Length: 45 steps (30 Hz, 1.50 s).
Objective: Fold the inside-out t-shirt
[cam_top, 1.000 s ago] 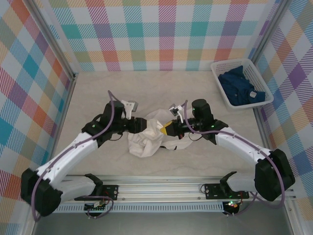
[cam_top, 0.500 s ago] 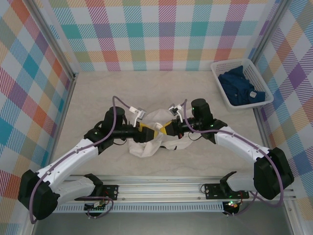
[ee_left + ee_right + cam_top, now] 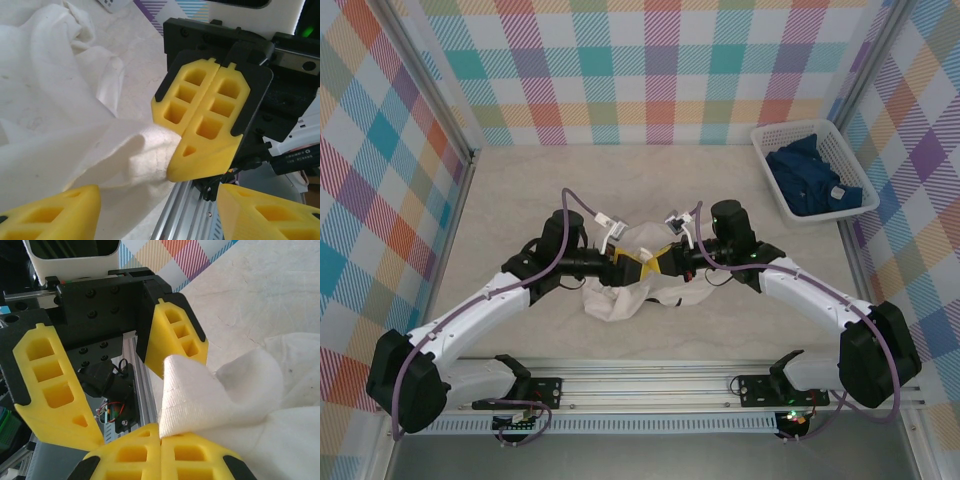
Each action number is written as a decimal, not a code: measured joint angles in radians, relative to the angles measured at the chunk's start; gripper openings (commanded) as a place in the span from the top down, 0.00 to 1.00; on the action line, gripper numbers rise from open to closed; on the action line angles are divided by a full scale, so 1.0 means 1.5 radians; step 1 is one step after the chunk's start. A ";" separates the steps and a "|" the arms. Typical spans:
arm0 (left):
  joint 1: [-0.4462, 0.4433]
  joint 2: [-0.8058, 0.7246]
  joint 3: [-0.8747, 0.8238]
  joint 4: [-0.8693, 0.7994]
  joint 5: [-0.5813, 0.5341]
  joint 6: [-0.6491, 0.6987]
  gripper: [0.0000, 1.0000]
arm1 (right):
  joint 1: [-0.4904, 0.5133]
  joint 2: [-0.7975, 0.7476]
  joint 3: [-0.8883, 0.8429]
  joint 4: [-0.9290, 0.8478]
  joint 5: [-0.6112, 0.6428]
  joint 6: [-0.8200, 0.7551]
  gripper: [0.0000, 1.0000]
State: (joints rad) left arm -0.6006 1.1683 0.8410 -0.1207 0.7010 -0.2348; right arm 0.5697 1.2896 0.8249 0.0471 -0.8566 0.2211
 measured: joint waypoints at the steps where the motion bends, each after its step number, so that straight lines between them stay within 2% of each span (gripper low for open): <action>1: 0.001 0.002 0.003 0.000 -0.004 0.001 0.36 | 0.000 -0.001 0.000 -0.001 0.000 0.000 1.00; 5: 0.001 0.015 0.016 0.004 -0.006 0.005 0.38 | 0.000 -0.003 0.000 -0.002 0.000 0.000 1.00; 10: 0.001 0.030 0.020 0.032 0.017 0.001 0.58 | 0.000 -0.003 0.000 -0.002 0.001 0.000 1.00; 27: 0.001 0.029 0.021 0.030 -0.003 -0.009 1.00 | 0.000 -0.003 0.000 -0.010 0.016 -0.021 1.00; 30: 0.001 0.026 0.021 0.030 -0.010 -0.011 1.00 | 0.000 -0.003 0.001 -0.020 0.028 -0.035 0.90; 33: 0.001 0.020 0.022 0.015 -0.031 -0.021 1.00 | 0.003 -0.008 0.020 -0.065 0.090 -0.048 0.86; 38: -0.007 -0.004 0.054 -0.075 -0.102 -0.082 1.00 | 0.028 -0.011 0.083 -0.166 0.312 -0.055 0.72; 41: -0.023 -0.007 0.089 -0.123 -0.144 -0.135 1.00 | 0.078 -0.013 0.095 -0.200 0.445 -0.069 0.65; 43: -0.037 -0.007 0.102 -0.136 -0.164 -0.170 1.00 | 0.100 -0.020 0.085 -0.201 0.475 -0.083 0.59; 45: -0.049 -0.005 0.103 -0.136 -0.174 -0.198 1.00 | 0.108 -0.040 0.053 -0.181 0.468 -0.093 0.54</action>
State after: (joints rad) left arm -0.6735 1.1603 0.9958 -0.3244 0.4393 -0.5316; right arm 0.7311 1.2301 0.9043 -0.2237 -0.1543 0.0818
